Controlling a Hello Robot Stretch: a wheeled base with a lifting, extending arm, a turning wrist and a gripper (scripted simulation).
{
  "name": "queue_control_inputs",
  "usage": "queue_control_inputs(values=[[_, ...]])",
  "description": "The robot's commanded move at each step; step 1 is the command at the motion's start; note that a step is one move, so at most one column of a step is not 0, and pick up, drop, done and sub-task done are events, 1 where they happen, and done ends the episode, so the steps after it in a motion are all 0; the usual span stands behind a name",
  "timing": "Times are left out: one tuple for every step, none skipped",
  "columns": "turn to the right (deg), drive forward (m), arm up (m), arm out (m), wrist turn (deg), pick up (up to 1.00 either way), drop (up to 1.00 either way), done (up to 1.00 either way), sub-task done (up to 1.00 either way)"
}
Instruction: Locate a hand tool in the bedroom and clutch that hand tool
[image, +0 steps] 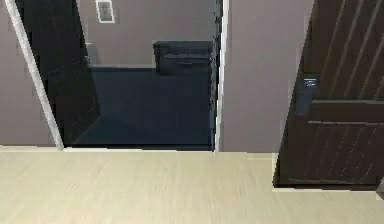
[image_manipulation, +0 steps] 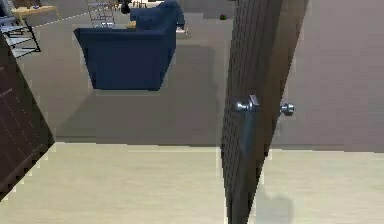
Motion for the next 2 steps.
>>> queue_control_inputs(values=[[45.0, 0.0, 0.0, 0.0, 0.0, 0.0, 0.0, 0.0, 0.0], [3.0, 0.0, 0.0, 0.0, 0.0, 0.0, 0.0, 0.0, 0.0]])
